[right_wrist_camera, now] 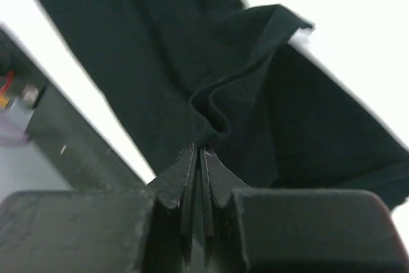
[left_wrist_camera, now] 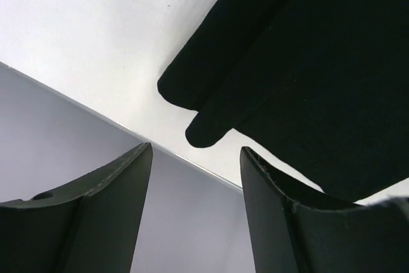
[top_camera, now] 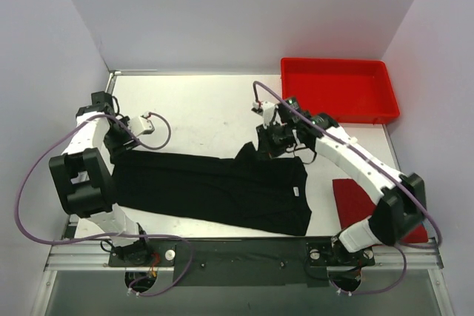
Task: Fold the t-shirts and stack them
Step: Fold the other side of the tshirt into a rectangle
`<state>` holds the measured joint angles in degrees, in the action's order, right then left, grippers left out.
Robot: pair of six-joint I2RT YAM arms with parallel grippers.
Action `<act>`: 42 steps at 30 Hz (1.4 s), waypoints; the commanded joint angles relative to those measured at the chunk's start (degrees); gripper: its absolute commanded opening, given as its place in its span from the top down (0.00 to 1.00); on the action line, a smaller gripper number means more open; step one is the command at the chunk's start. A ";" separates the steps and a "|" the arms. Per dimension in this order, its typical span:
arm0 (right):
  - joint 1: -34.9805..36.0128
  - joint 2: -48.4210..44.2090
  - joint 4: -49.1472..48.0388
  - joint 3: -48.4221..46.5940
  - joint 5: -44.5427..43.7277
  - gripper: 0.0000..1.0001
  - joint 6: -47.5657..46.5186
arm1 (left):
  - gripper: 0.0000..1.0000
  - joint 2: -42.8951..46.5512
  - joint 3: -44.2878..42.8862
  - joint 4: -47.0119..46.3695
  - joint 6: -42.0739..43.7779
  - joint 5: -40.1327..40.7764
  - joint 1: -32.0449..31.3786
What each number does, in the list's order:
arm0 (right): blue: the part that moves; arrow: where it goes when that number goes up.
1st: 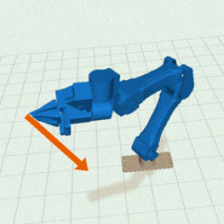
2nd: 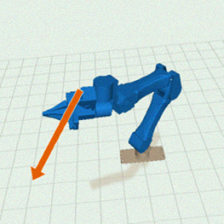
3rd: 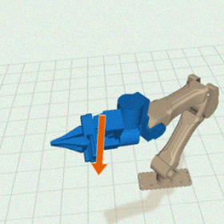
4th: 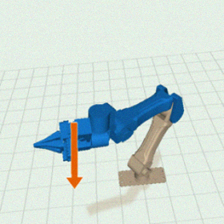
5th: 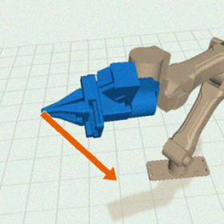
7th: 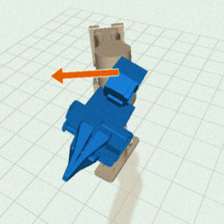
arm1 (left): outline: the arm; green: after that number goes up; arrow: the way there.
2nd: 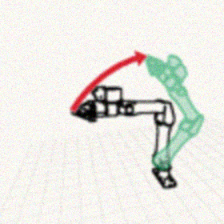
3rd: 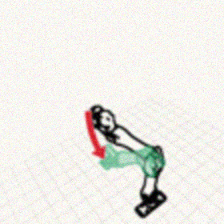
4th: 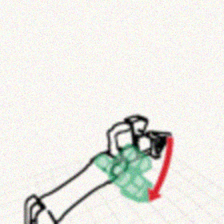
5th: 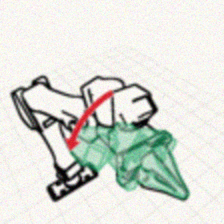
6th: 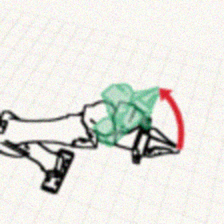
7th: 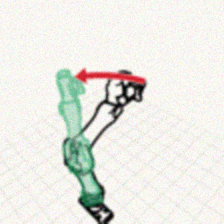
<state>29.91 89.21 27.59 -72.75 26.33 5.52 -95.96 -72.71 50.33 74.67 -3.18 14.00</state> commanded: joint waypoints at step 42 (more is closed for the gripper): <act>-4.16 -12.57 13.27 21.86 22.19 1.00 -1.04 | 0.39 2.36 16.88 -6.98 21.48 8.88 -2.57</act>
<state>26.22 76.09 38.98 -49.21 46.83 5.63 -94.45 -57.74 50.98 94.00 3.22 11.14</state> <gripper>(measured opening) 0.005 0.614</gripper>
